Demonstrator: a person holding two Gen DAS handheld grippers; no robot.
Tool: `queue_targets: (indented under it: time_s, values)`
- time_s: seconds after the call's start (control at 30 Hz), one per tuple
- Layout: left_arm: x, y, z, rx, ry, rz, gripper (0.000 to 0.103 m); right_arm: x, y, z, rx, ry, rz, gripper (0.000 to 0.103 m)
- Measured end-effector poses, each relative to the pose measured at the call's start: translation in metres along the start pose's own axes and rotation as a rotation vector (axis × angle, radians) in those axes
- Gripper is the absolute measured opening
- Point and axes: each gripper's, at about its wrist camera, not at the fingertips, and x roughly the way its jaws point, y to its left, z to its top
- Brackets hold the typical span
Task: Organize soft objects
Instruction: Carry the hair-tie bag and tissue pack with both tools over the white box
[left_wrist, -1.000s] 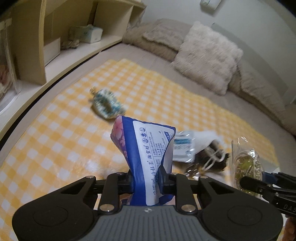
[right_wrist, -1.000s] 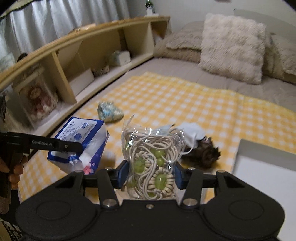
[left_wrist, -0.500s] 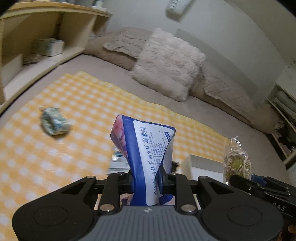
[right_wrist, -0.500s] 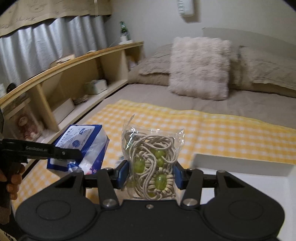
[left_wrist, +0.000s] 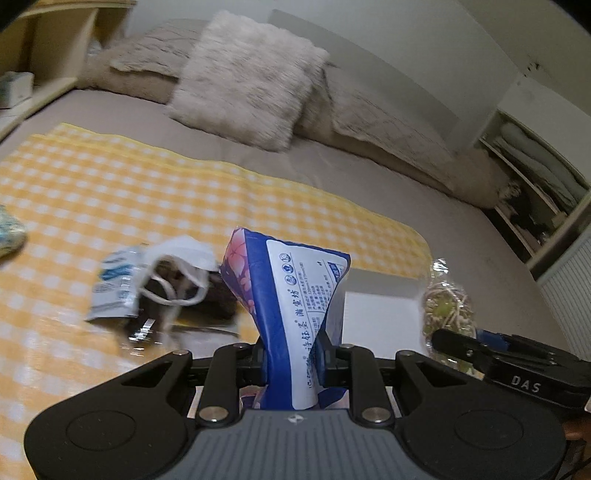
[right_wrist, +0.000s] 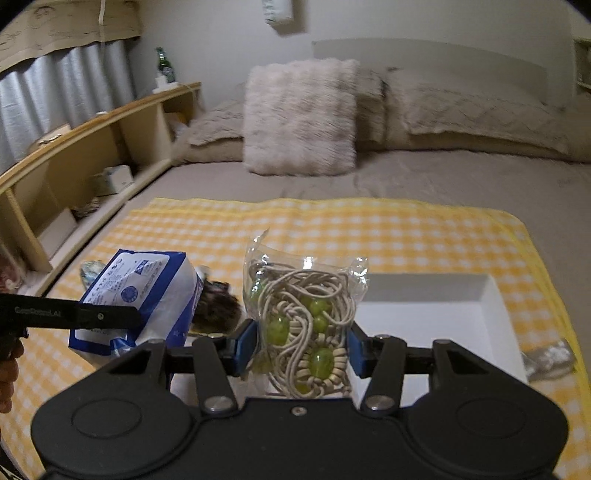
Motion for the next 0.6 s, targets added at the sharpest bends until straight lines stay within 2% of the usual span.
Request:
queue_targets:
  time_s: [0.2, 0.37, 0.53, 0.6]
  values:
    - [0.032, -0.031, -0.011, 0.023, 0.069, -0.019, 0.024, 0.003, -0.02, -0.01, 0.031, 0.061, -0.051, 0.052]
    - [0.065, -0.04, -0.025, -0.05, 0.182, -0.056, 0.024, 0.015, -0.031, -0.022, 0.046, 0.143, -0.071, 0.052]
    - [0.088, -0.052, -0.037, -0.017, 0.204, -0.039, 0.024, 0.026, -0.036, -0.031, 0.056, 0.207, -0.065, 0.052]
    - [0.097, -0.054, -0.043, -0.012, 0.221, -0.026, 0.029, 0.031, -0.038, -0.033, 0.059, 0.23, -0.064, 0.052]
